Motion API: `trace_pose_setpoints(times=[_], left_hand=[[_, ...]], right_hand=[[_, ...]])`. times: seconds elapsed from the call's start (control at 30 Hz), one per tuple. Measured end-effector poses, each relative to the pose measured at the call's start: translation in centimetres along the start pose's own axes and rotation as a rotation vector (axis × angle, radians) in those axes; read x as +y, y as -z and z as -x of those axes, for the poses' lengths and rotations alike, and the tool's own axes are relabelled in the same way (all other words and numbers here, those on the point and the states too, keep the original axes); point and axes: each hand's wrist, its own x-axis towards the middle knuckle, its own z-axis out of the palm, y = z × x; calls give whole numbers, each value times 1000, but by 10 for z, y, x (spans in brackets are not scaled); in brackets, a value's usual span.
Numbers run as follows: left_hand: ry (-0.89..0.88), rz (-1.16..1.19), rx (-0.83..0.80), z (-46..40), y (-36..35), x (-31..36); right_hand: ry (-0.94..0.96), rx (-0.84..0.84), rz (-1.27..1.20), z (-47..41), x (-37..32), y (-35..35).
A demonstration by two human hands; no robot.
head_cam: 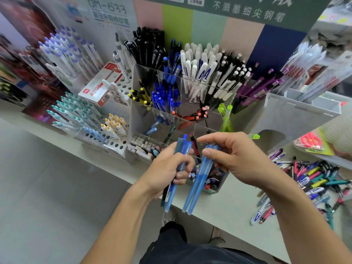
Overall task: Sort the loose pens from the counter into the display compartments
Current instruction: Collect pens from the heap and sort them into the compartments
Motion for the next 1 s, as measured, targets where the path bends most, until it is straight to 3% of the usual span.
trace_pose_setpoints(times=[0.1,0.2,0.4,0.67,0.8,0.9,1.0], left_hand=[[-85,-146,-64,2,3,2],[-113,-247,-9,2,7,3],[-147,-96,176,1,10,0],[-188,51,502,16,83,12],[-99,361,428,25,112,9],[-97,543,337,30,120,4],[-115,571,304,33,124,1]], right_hand=[[23,-24,10,-5,-2,-7],[-4,-4,-48,-8,-3,-9],[24,51,66,-16,-9,-17],[306,465,86,-39,-33,-15],[508,555,292,-66,-54,-51],[600,497,448,-95,-59,-81],[659,414,636,-120,-56,-96]])
